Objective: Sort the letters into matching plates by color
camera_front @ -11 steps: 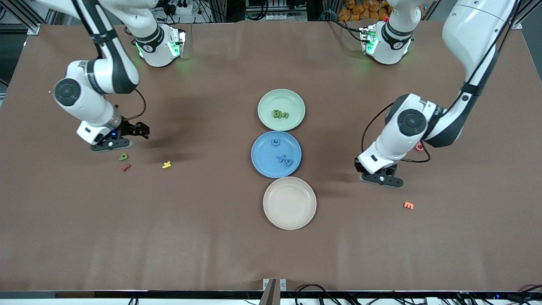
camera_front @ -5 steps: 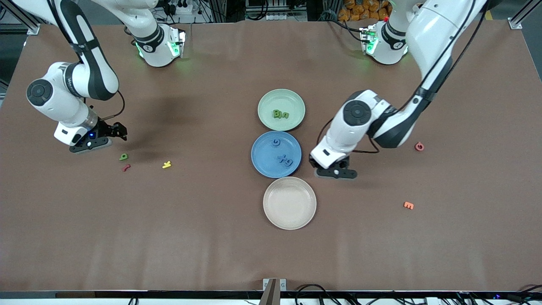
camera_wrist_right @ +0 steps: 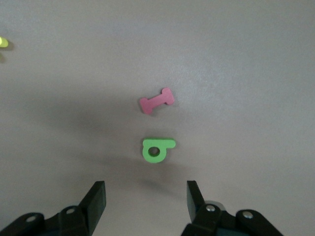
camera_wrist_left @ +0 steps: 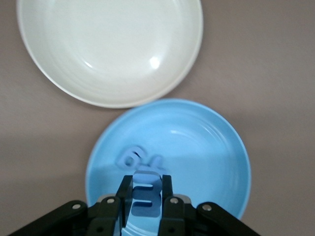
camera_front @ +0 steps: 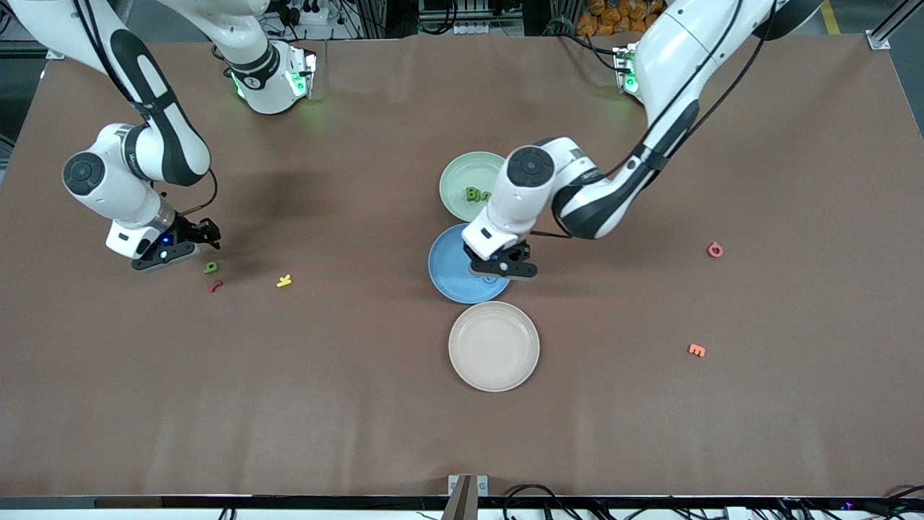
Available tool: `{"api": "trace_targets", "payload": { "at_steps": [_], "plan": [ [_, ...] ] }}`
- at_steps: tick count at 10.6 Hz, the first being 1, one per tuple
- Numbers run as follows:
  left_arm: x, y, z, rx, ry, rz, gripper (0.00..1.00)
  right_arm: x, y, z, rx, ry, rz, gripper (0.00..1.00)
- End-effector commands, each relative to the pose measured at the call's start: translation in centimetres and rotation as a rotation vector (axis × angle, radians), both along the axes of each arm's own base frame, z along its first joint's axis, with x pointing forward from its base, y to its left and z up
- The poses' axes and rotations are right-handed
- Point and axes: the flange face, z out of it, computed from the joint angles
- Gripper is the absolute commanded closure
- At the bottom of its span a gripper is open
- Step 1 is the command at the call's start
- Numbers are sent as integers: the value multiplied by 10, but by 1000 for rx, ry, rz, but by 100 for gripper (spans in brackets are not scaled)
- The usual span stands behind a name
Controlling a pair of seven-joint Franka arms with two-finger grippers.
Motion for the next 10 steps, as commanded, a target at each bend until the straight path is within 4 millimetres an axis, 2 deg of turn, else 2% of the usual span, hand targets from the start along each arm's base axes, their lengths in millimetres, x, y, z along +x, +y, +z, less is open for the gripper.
{"api": "trace_targets", "payload": {
  "at_steps": [1,2,3,5,6,7,9,10],
  "plan": [
    [-22,-23,-5,60,23,-26,100,14,-7,-7,6,-16,22,27],
    [-33,-25,-12,112,41,-52,15,21,-7,-8,4,-25,46,27],
    [-38,-25,-15,145,60,-55,0,25,-10,-14,-1,-42,78,27],
    [-25,-14,-7,147,51,-33,0,30,-10,-22,-1,-44,81,27],
    [-20,-10,5,149,36,-21,0,30,-10,-27,0,-36,83,27],
    [2,10,19,160,-1,20,0,30,-10,-29,0,-39,83,30],
    [50,43,67,165,-62,93,0,31,-7,-32,-1,-41,88,34],
    [67,61,90,187,-58,83,0,31,-7,-35,0,-39,88,35]
  ]
}}
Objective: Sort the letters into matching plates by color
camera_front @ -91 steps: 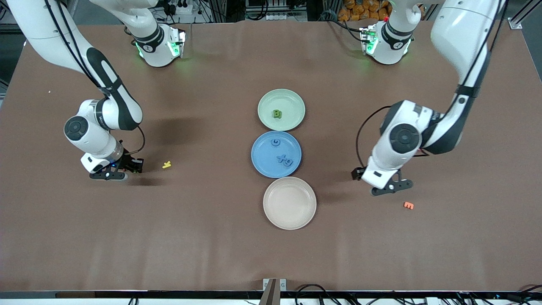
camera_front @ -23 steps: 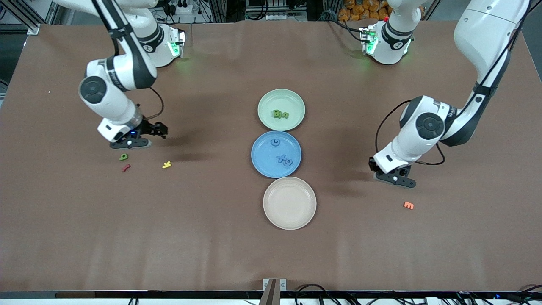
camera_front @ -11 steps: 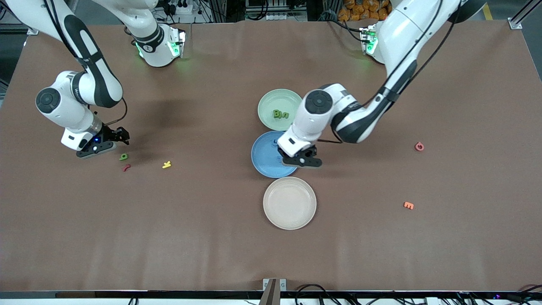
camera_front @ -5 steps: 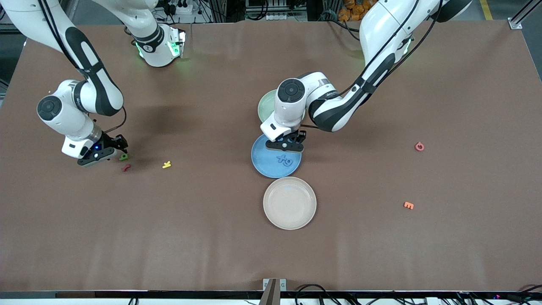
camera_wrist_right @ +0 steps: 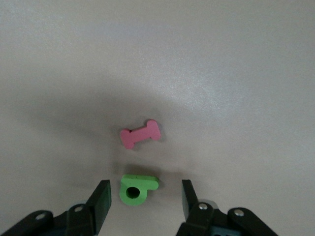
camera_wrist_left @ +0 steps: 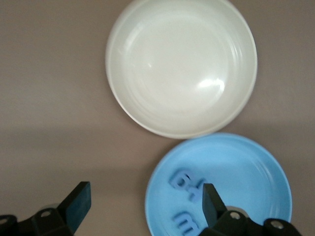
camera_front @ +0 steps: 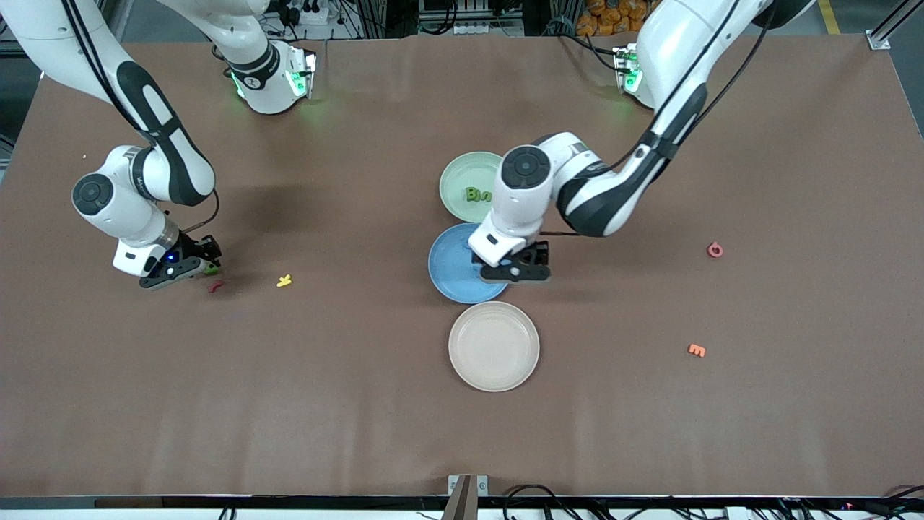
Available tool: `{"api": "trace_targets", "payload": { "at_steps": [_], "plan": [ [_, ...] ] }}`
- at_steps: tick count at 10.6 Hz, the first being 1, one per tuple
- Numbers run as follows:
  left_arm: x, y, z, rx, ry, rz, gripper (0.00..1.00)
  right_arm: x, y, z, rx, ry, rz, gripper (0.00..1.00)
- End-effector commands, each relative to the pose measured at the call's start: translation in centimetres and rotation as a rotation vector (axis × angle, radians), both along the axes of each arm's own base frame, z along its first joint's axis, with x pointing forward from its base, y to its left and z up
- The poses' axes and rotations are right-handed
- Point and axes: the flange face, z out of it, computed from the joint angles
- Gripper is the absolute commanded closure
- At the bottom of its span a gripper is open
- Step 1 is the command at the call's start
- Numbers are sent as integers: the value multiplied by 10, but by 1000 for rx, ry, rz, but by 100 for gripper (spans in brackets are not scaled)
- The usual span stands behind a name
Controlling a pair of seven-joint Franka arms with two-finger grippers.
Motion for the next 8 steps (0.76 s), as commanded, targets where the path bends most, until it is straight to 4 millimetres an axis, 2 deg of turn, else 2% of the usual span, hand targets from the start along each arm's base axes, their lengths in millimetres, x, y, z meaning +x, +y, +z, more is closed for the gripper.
{"api": "trace_targets", "payload": {
  "at_steps": [1,3,5,7,8],
  "plan": [
    [44,54,68,64,-16,-11,0,4,-1,-6,9,-6,8,37],
    [61,99,112,32,-1,-10,0,4,-1,-8,9,-6,7,42],
    [68,137,152,62,-32,47,0,5,-2,-9,8,-6,2,46],
    [77,186,176,92,-24,92,0,6,-3,-11,17,-7,-19,50],
    [78,202,183,103,-12,83,0,6,-2,-13,19,-4,-21,53]
  ]
}}
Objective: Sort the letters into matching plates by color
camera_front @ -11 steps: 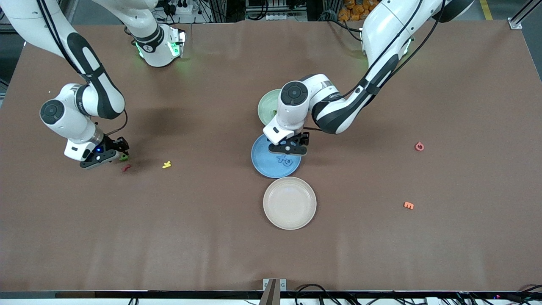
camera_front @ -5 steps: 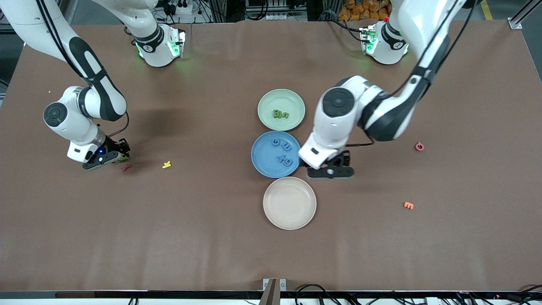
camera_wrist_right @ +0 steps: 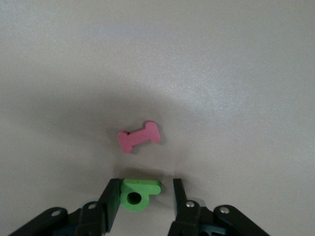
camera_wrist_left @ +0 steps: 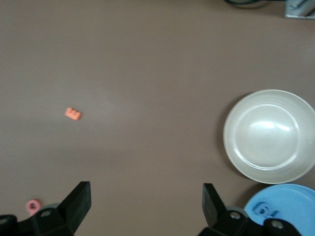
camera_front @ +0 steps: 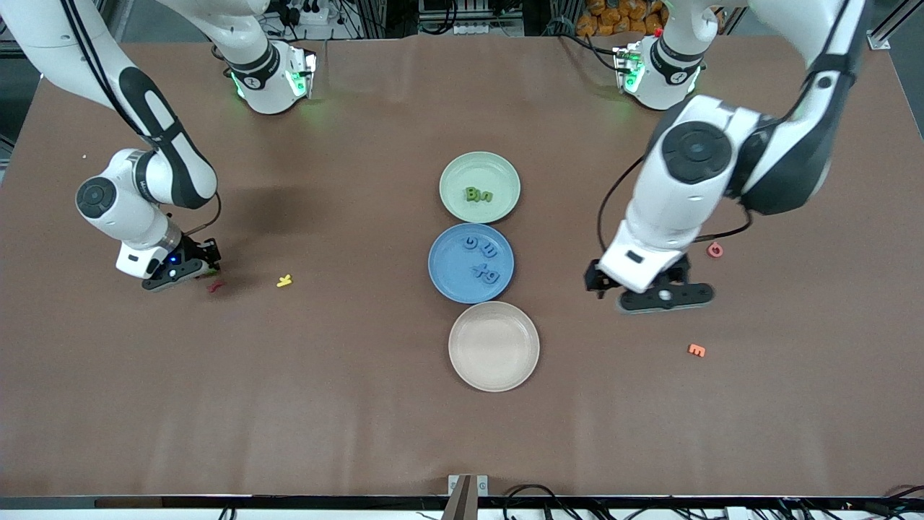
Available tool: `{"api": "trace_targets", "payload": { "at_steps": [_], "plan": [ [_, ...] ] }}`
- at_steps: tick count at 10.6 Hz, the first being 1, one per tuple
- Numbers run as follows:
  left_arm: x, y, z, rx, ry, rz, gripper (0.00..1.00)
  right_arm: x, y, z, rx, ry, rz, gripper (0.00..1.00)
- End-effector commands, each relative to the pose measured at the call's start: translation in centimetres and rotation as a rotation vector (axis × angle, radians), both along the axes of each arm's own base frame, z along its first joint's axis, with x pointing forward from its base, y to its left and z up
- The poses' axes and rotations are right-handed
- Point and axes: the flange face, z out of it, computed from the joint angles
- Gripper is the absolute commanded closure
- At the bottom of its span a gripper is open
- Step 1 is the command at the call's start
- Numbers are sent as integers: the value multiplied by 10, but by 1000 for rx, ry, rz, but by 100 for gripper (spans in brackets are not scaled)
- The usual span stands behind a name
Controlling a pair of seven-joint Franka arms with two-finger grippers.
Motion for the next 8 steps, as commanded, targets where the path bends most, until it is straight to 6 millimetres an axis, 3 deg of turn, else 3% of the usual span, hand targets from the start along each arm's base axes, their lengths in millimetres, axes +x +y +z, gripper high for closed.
{"api": "trace_targets", "payload": {
  "at_steps": [1,2,3,4,5,8],
  "plan": [
    [-1,56,25,13,50,-6,0,5,-1,-4,12,-6,-8,62],
    [-2,70,31,-2,79,-38,0,5,-1,-5,13,-4,-6,73],
    [-2,100,40,-16,118,-49,0,5,0,-4,12,-6,-5,84],
    [-10,117,50,-34,155,-77,0,6,2,-1,12,-9,0,91],
    [-23,136,57,-46,195,-82,0,8,4,6,11,-16,-3,94],
    [-55,148,50,-52,237,-73,0,9,18,41,22,14,-23,98]
  ]
}}
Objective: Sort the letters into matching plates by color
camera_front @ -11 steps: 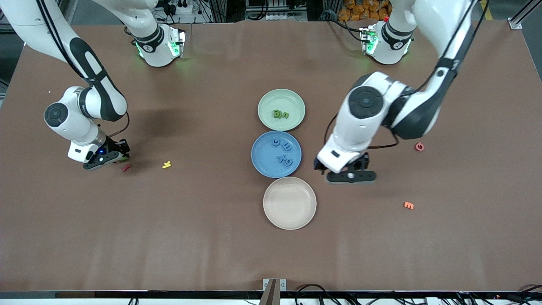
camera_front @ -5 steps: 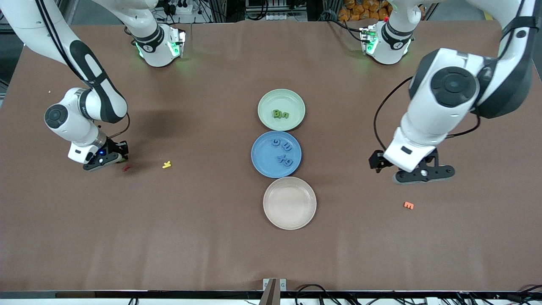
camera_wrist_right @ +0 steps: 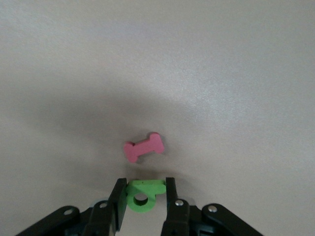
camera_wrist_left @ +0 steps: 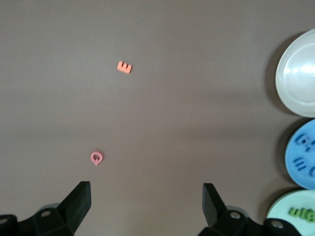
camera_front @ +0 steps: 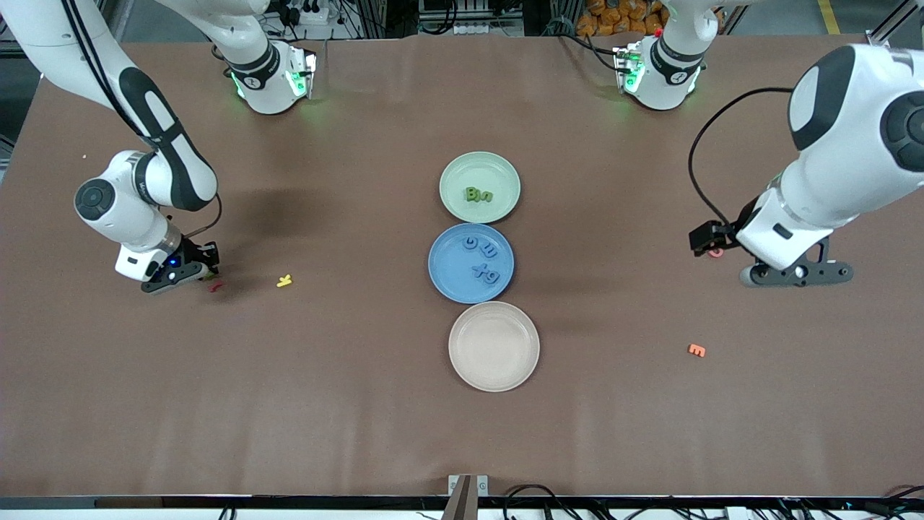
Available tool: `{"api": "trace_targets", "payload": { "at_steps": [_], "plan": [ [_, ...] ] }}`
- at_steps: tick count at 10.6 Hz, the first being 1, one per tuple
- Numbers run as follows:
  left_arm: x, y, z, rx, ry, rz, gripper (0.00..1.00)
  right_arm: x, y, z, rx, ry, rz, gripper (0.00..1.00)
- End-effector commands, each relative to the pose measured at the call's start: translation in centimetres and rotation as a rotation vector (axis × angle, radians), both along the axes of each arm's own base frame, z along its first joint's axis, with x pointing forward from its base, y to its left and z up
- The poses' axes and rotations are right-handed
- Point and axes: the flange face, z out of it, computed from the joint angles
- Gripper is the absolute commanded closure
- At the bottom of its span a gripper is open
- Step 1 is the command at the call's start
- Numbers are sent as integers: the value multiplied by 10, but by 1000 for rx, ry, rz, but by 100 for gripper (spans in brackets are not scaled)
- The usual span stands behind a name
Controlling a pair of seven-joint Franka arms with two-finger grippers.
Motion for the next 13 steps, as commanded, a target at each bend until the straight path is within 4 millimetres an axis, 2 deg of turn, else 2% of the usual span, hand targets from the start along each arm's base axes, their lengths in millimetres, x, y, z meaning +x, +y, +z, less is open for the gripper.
{"api": "trace_targets", "payload": {
  "at_steps": [1,2,3,5,7,8,10,11,12,13],
  "plan": [
    [-39,-1,-6,2,34,-11,0,0,16,43,18,21,-31,98],
    [-46,-8,-8,8,42,-25,0,1,31,51,20,22,-44,98],
    [-50,-3,-7,12,41,-17,0,2,41,57,21,24,-73,98],
    [-45,6,5,6,5,-1,0,1,61,67,25,28,-117,98],
    [-29,14,49,-18,-101,18,0,1,82,78,30,32,-142,98],
    [-25,26,60,-22,-130,38,0,1,98,81,36,32,-168,98],
    [-14,42,95,-42,-254,61,0,1,130,89,47,19,-212,98],
    [-16,45,100,-43,-254,67,0,-1,149,92,53,15,-237,98],
    [-26,32,109,-40,-252,41,0,-2,172,96,63,10,-267,98],
    [-37,32,113,-30,-199,3,0,-5,190,97,70,10,-292,99]
  ]
}}
